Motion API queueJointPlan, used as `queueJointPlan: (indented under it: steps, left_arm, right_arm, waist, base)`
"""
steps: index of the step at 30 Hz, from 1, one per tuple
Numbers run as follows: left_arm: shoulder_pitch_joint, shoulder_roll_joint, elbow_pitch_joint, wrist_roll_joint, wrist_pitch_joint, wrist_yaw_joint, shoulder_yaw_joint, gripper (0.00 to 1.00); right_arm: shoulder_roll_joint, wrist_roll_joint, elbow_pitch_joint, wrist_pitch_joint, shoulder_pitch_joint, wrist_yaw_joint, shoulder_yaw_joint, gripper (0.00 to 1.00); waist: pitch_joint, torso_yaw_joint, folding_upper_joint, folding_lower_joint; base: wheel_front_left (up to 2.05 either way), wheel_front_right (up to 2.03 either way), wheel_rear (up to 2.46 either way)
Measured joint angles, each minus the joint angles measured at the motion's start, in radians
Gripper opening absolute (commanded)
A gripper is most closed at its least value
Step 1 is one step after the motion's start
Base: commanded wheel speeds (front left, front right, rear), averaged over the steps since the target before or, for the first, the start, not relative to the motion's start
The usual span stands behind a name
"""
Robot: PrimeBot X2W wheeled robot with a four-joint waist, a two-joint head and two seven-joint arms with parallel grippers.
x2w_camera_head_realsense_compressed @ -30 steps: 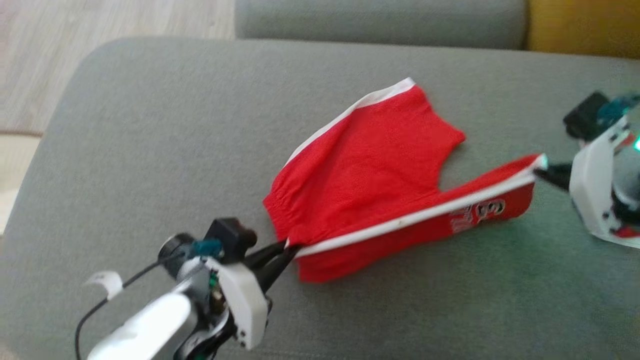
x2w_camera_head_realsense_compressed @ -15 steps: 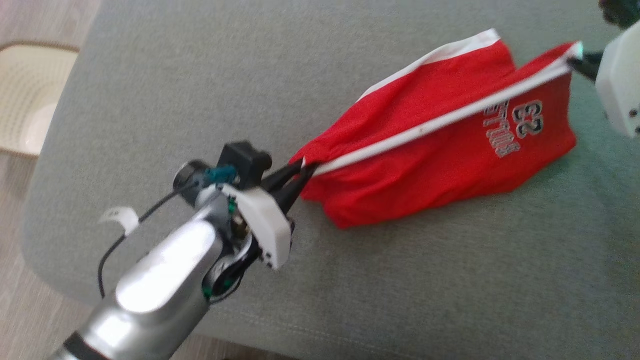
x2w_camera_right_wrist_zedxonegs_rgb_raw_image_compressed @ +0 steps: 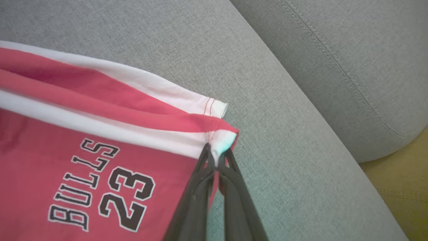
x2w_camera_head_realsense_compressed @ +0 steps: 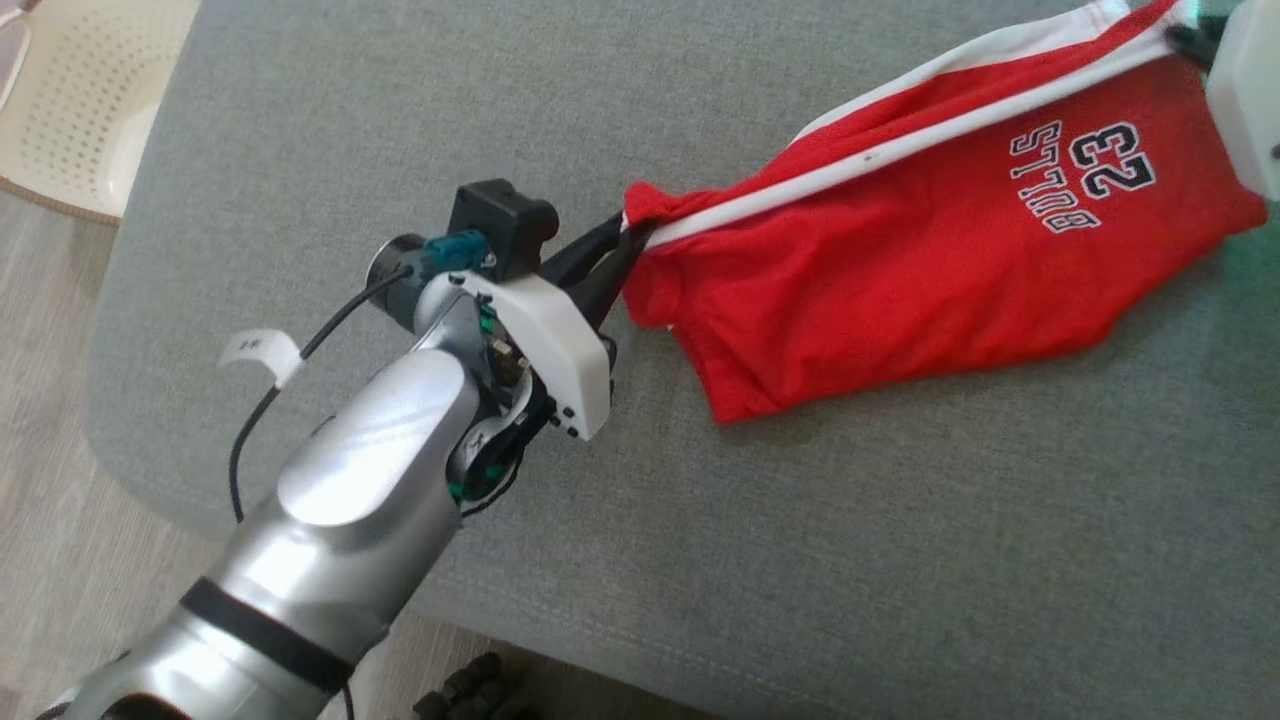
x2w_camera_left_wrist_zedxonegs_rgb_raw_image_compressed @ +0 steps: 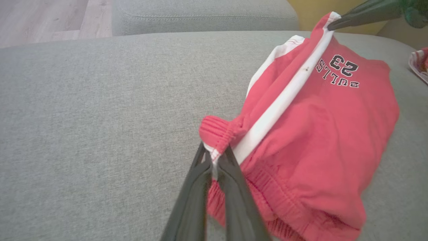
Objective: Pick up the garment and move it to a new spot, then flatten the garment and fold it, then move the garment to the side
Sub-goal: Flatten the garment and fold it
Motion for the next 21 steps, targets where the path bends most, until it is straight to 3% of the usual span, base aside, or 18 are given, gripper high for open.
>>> queueJointPlan:
  steps: [9, 10, 11, 12, 14, 15, 21]
  left_arm:
    - [-0.053, -0.052, 0.092, -0.001, -0.045, -0.016, 0.001, 0.0]
    - [-0.057, -0.056, 0.1, -0.001, -0.052, -0.018, 0.001, 0.0]
    - [-0.059, -0.061, 0.111, -0.003, -0.054, -0.018, 0.001, 0.0]
    - [-0.06, -0.066, 0.126, -0.011, -0.057, -0.025, 0.001, 0.01]
    - [-0.061, -0.072, 0.148, -0.016, -0.058, -0.026, 0.001, 0.51]
    - [-0.061, -0.073, 0.161, -0.016, -0.066, -0.026, 0.001, 1.0]
    - [-0.061, -0.073, 0.221, -0.016, -0.1, -0.024, 0.002, 1.0]
  right_arm:
    - [0.011, -0.009, 0.062, -0.078, -0.039, 0.0, 0.009, 0.0]
    - [0.013, -0.008, 0.072, -0.086, -0.039, 0.0, 0.009, 0.13]
    - [0.017, -0.008, 0.082, -0.101, -0.039, 0.0, 0.009, 1.0]
    - [0.028, 0.002, 0.106, -0.11, -0.038, 0.0, 0.004, 1.0]
    - [0.043, 0.011, 0.126, -0.139, -0.038, 0.0, 0.006, 1.0]
    - [0.048, 0.012, 0.136, -0.168, -0.038, 0.0, 0.001, 1.0]
    - [0.077, 0.004, 0.231, -0.318, -0.02, 0.0, -0.027, 1.0]
  waist:
    - [0.036, 0.014, 0.0, -0.0001]
    - [0.037, 0.015, 0.0, -0.0001]
    - [0.037, 0.016, 0.0, -0.0001]
    - [0.037, 0.016, 0.0, -0.0001]
    - [0.035, 0.014, 0.0, -0.0001]
    - [0.033, 0.013, 0.0, -0.0001]
    - [0.009, -0.008, 0.0, -0.0001]
  base:
    - [0.0, 0.0, 0.0]
    - [0.0, 0.0, 0.0]
    - [0.0, 0.0, 0.0]
    - [0.0, 0.0, 0.0]
    - [0.0, 0.0, 0.0]
    - [0.0, 0.0, 0.0]
    - [0.0, 0.0, 0.0]
